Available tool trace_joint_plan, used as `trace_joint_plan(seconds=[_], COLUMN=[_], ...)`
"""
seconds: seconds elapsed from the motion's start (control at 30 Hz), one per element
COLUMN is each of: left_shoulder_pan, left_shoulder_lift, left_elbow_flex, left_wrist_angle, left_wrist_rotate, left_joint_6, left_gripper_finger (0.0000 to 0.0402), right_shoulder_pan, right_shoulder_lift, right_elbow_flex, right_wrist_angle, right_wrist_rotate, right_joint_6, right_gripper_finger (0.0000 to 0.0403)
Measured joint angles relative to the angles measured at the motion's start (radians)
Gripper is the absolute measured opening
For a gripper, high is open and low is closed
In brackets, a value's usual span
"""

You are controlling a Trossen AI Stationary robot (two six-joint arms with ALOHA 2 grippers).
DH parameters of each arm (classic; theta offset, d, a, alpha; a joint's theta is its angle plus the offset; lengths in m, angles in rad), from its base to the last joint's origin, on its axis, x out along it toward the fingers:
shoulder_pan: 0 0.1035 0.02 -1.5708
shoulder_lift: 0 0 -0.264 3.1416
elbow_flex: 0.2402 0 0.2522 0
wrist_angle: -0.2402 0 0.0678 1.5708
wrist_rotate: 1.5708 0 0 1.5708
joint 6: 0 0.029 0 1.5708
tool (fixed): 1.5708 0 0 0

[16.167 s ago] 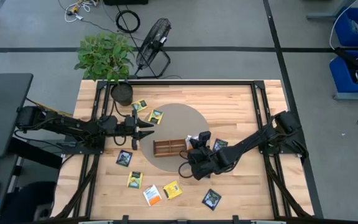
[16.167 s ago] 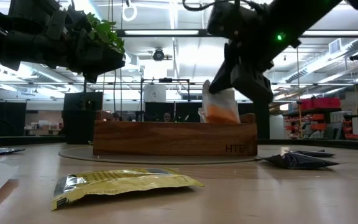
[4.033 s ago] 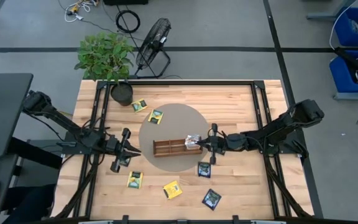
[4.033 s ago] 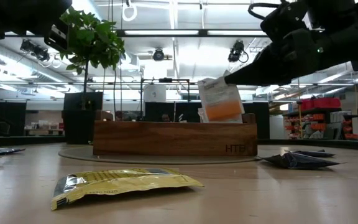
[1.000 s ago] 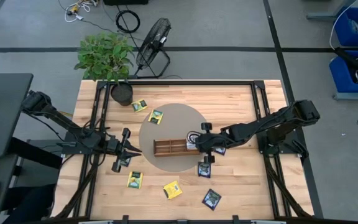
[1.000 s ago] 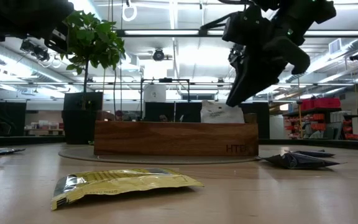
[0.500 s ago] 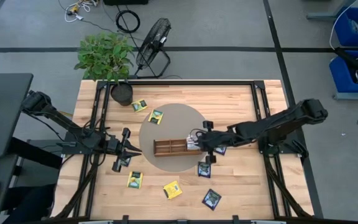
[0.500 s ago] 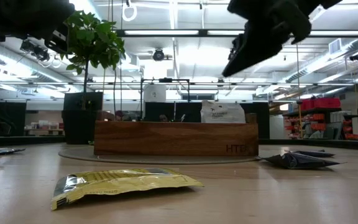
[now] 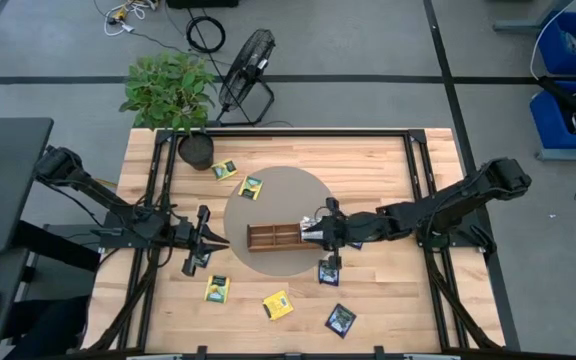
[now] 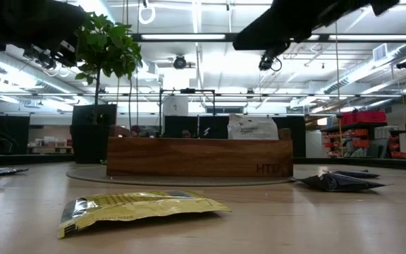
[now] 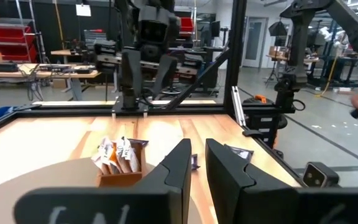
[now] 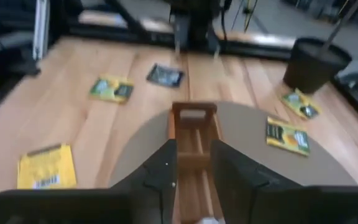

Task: Pick & Place Tea
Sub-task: Put the yellow tea bag into the middle section of the wooden organizer

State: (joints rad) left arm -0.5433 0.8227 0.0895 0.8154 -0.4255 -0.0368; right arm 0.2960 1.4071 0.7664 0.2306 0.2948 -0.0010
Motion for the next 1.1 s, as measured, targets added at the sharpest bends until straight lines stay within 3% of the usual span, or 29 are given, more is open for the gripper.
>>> trace_joint_plan(seconds=[0.17,0.3,0.47,0.57,0.7,0.9,1.1], left_shoulder_pan=[0.004,0.004,0.041,0.096,0.187,0.339,0.425], left_shoulder_lift=[0.0,0.0,0.001,0.001,0.001,0.001,0.002], left_elbow_flex=[0.0,0.0,0.0,0.002,0.052,0.21,0.275], left_wrist_angle=[-0.007,-0.012,-0.067,-0.102,-0.28,-0.735,-0.943], left_wrist_rotate=[-0.001,-0.014,-0.122,-0.134,-0.143,-0.133,-0.056], left_joint_6=[0.015,0.022,0.013,0.008,-0.027,-0.118,-0.049], left_gripper_finger=[0.0053,0.0053,0.0053,0.0053,0.0053,0.0053,0.0053], right_shoulder_pan=[0.03,0.026,0.011,0.008,0.009,0.009,0.013], right_shoulder_lift=[-0.002,-0.021,-0.056,-0.069,-0.074,-0.074,-0.074], right_elbow_flex=[-0.133,-0.232,-0.311,-0.315,-0.315,-0.315,-0.315], right_wrist_angle=[0.295,0.423,0.485,0.494,0.484,0.451,0.449], right_wrist_rotate=[0.028,0.053,0.117,0.118,0.117,0.115,0.114], right_joint_6=[-0.017,-0.014,0.01,0.012,0.021,0.053,0.038], right_gripper_finger=[0.0105,0.0105,0.0105,0.0105,0.0105,0.0105,0.0105])
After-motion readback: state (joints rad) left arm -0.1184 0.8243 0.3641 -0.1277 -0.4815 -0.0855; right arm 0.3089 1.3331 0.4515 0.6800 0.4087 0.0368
